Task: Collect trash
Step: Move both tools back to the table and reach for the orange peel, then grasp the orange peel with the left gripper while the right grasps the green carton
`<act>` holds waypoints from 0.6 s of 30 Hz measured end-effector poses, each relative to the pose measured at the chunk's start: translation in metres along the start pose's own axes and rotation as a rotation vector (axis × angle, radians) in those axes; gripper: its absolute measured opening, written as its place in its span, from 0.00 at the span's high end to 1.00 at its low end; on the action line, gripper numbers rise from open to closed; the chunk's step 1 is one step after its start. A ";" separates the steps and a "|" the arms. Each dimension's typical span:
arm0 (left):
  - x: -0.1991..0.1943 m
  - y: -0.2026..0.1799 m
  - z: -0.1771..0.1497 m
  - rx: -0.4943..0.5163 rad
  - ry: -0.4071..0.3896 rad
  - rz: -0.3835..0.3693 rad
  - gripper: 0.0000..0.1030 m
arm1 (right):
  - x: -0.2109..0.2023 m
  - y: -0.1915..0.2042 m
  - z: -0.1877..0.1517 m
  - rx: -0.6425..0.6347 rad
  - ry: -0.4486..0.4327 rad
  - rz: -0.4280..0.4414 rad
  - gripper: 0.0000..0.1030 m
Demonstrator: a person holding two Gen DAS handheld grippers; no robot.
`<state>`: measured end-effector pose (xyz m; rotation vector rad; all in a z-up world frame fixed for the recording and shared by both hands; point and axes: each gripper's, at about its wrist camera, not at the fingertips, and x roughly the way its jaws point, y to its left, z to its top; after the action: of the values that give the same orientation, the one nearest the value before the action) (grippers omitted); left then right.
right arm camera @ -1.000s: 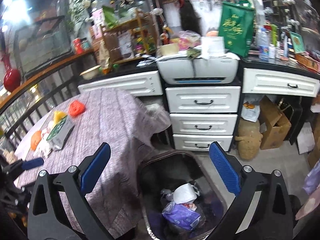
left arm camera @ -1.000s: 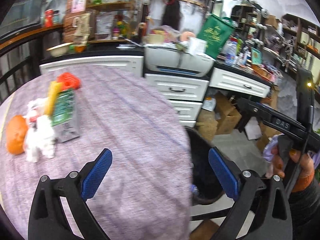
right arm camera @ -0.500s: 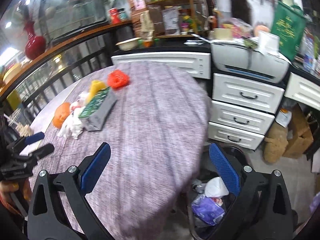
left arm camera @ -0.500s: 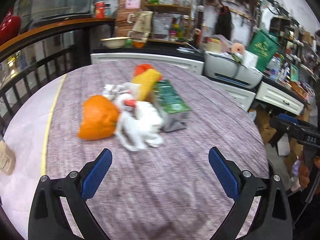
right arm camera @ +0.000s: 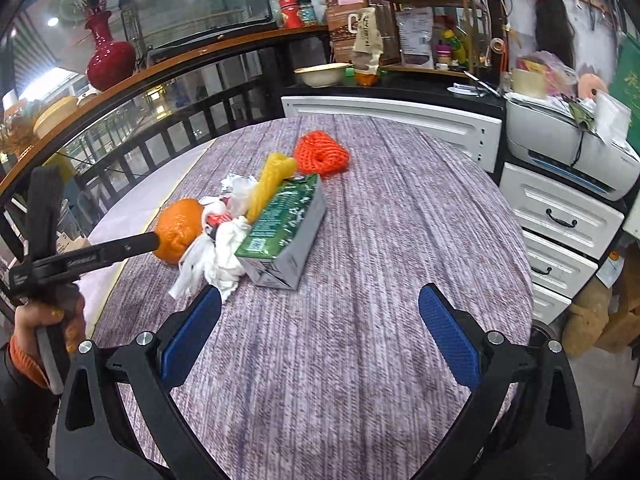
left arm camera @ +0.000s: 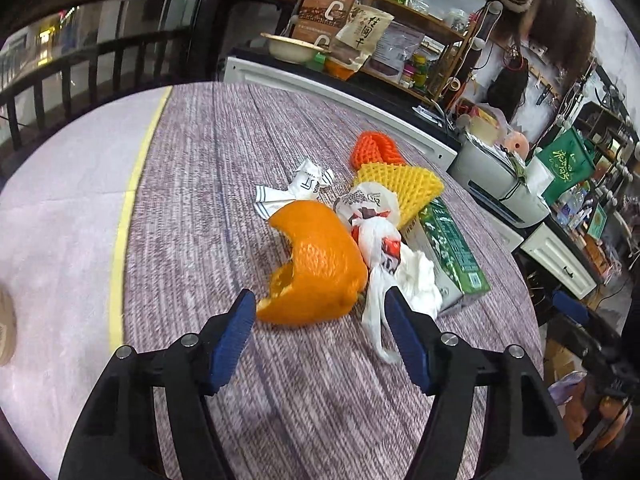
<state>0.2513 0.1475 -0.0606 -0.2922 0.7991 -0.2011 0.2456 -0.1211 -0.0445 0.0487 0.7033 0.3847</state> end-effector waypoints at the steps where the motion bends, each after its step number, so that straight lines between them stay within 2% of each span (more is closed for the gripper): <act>1: 0.004 0.001 0.001 -0.008 0.009 -0.011 0.37 | 0.002 0.003 0.001 -0.005 0.001 -0.001 0.06; 6: 0.023 0.003 0.013 -0.029 0.028 -0.032 0.39 | 0.009 0.005 0.002 -0.006 0.013 -0.010 0.06; 11: 0.025 0.000 0.015 0.011 0.022 -0.056 0.56 | 0.019 0.004 0.004 -0.007 0.025 -0.017 0.06; 13: 0.021 -0.001 0.012 0.014 0.017 -0.075 0.66 | 0.027 0.007 0.007 -0.008 0.038 -0.011 0.06; 18: 0.011 -0.011 0.002 0.032 0.006 -0.101 0.80 | 0.049 0.019 0.014 -0.018 0.067 -0.007 0.06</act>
<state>0.2601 0.1345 -0.0629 -0.3016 0.7870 -0.3091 0.2821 -0.0846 -0.0611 0.0162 0.7656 0.3870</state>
